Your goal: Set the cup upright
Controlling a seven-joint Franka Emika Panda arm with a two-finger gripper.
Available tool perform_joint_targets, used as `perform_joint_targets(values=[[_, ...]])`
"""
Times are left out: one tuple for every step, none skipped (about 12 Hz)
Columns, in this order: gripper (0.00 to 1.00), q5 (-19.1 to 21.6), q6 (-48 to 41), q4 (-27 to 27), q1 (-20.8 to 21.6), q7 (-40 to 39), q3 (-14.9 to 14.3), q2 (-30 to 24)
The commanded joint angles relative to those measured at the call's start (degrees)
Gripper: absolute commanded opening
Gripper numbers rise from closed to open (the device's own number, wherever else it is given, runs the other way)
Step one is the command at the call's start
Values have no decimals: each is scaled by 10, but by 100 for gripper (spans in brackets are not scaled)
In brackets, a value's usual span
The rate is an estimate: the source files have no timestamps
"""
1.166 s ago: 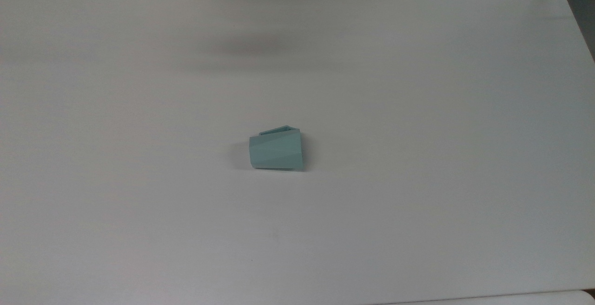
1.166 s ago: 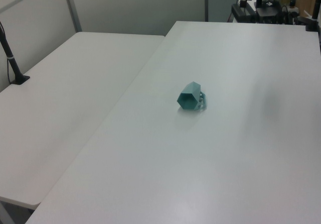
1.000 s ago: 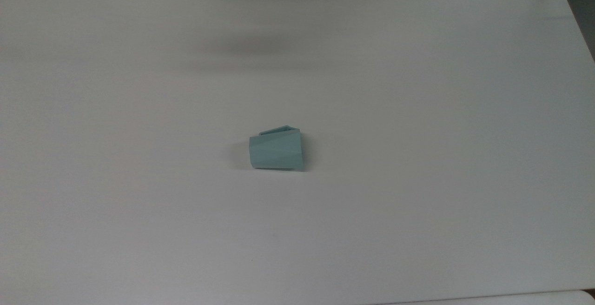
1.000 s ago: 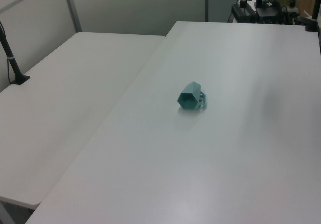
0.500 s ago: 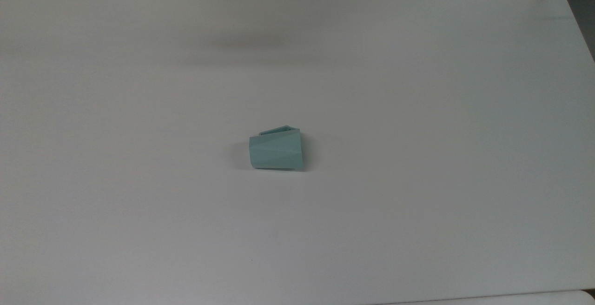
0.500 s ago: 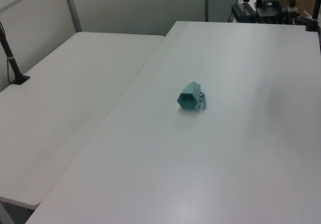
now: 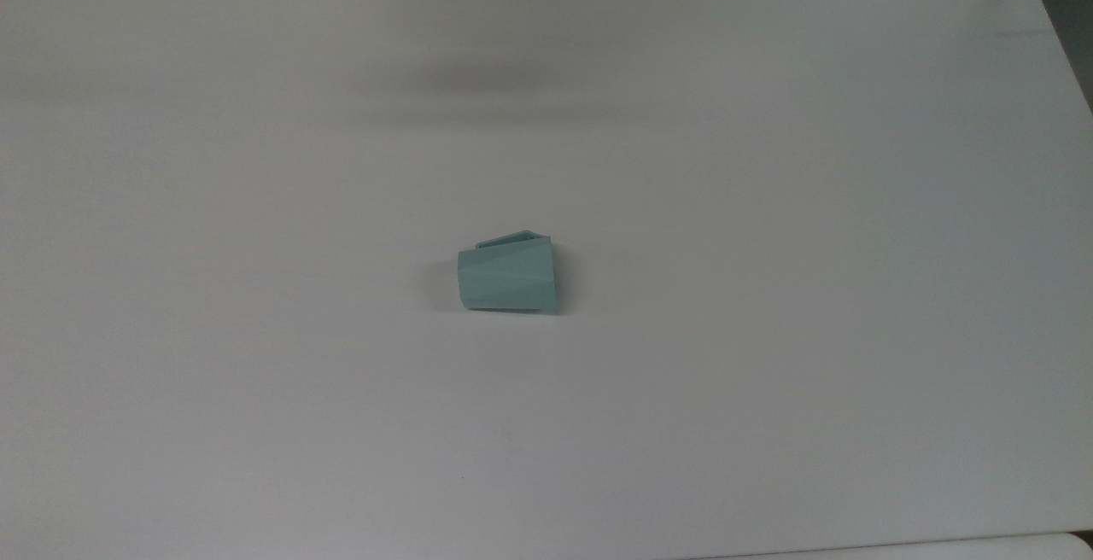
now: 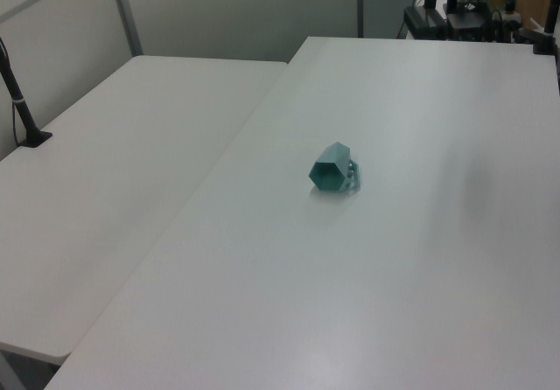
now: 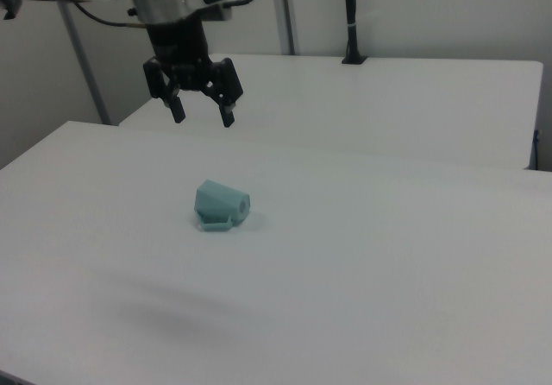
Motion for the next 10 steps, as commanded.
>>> perform_joint_targets(values=[[100, -59, -35, 55, 76, 37, 1, 56], [100, -66, -31, 66, 92, 72, 0, 70], [100, -77, -29, 71, 107, 108, 0, 89], [100, -101, -18, 90, 130, 170, 0, 119], [100, -134, 8, 98, 156, 231, 0, 146], [100, -177, 40, 96, 179, 291, 1, 165], [100, -227, 70, 93, 200, 346, 2, 185], [100, -284, 91, 85, 215, 391, 11, 202], [100, -336, 112, 75, 222, 435, 30, 215], [100, -386, 128, 69, 223, 472, 51, 233]])
